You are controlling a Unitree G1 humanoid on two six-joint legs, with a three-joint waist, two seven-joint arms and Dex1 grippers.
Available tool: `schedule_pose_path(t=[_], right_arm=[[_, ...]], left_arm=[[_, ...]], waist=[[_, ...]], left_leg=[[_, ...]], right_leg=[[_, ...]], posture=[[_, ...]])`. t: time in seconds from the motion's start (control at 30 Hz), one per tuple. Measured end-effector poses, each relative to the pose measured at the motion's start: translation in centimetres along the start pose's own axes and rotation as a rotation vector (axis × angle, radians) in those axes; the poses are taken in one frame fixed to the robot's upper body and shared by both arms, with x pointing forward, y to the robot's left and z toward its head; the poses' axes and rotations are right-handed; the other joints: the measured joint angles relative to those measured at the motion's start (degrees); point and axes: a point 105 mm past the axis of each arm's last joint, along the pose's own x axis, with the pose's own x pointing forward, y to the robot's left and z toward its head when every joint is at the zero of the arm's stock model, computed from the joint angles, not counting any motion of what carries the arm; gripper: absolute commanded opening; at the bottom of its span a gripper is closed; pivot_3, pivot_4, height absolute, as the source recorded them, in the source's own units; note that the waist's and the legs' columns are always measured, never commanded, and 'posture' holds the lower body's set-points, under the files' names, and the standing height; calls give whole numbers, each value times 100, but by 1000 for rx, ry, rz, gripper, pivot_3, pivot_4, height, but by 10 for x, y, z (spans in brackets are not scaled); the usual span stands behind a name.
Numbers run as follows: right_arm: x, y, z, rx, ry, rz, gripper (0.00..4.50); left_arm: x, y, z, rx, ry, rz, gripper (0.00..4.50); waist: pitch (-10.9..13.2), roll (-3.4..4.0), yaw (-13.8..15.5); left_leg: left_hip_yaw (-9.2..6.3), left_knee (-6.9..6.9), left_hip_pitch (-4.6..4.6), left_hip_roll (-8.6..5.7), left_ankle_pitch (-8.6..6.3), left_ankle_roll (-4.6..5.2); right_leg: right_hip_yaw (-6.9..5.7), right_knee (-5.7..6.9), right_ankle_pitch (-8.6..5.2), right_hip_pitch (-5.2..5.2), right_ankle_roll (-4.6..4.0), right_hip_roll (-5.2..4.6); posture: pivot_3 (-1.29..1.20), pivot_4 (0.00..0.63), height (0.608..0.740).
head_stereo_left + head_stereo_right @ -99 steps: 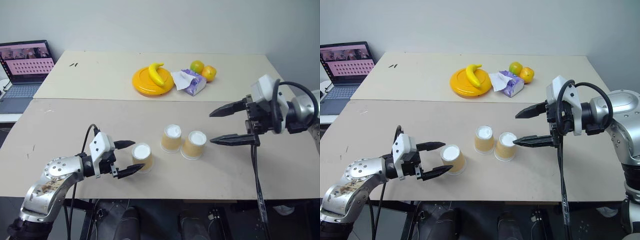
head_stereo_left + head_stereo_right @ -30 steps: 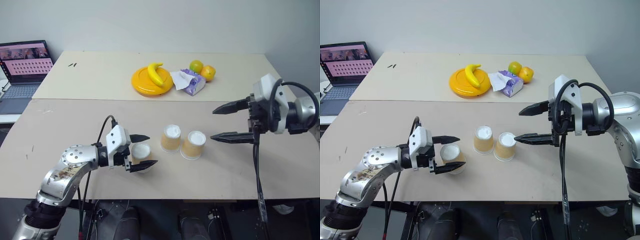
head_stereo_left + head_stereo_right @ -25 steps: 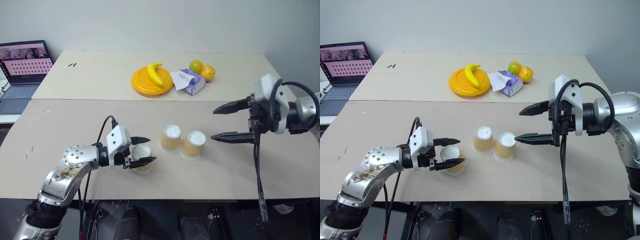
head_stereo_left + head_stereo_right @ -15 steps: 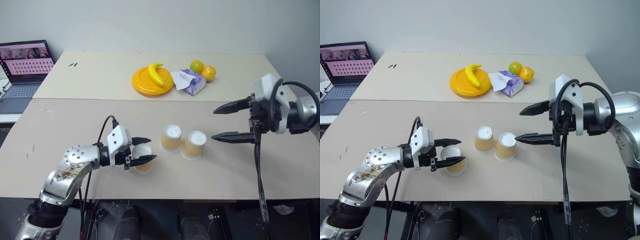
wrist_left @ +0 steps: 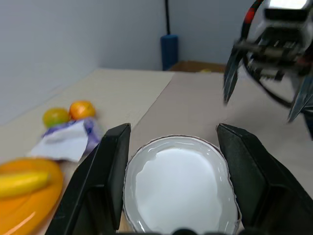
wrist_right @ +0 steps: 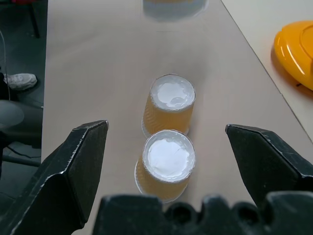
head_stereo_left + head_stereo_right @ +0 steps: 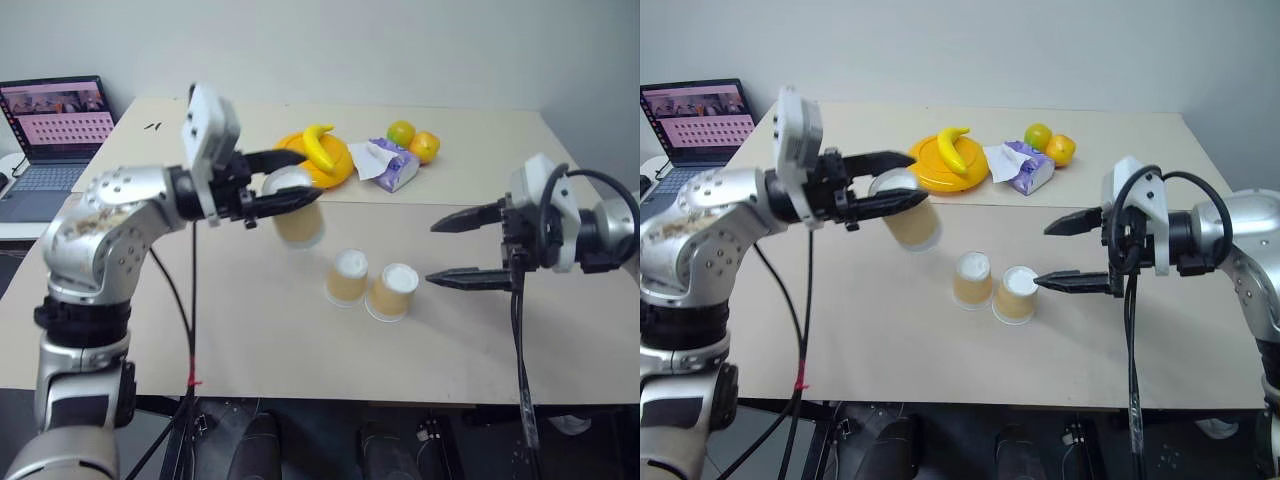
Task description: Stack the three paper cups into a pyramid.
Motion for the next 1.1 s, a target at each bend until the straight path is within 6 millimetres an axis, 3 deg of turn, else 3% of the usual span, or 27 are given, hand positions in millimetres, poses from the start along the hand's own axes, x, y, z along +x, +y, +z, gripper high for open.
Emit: schedule_pose_path(t=[0.27, 0.4, 0.67, 0.87, 1.1], right_arm=[[-5, 21, -26, 92, 42, -77, 4500], [-19, 26, -31, 116, 48, -173, 4500], [-39, 30, -32, 152, -2, -304, 4500], [-41, 32, -26, 188, -122, -340, 4500], [-39, 31, -17, 208, -208, -338, 4500]], left_arm=[[48, 2, 13, -21, 2, -189, 2417], [62, -3, 2, -11, 27, -283, 2417], [75, -17, -13, 70, 67, -399, 2417], [77, -28, -46, 109, 140, -448, 2417], [82, -31, -49, 148, 133, -454, 2417]], waist=[[0, -1, -34], [0, 0, -43], [1, -2, -37], [2, -3, -32], [2, -3, -26]], left_leg=[[-2, 1, -1, -4, 0, 1], [-4, 1, 1, -5, -1, 2], [-4, 6, 0, -5, 0, 2], [-6, 9, 1, -6, 0, 2], [-6, 9, 0, -7, 0, 2]], right_leg=[[2, 4, 0, 0, 1, -1], [2, 7, -1, 2, 1, 0], [2, 7, -1, 3, 1, -1], [2, 9, 0, 7, 1, -1], [2, 8, 0, 7, 2, -2]], posture=[[0, 150, 732], [0, 150, 732], [0, 150, 732], [0, 150, 732], [0, 150, 732]])
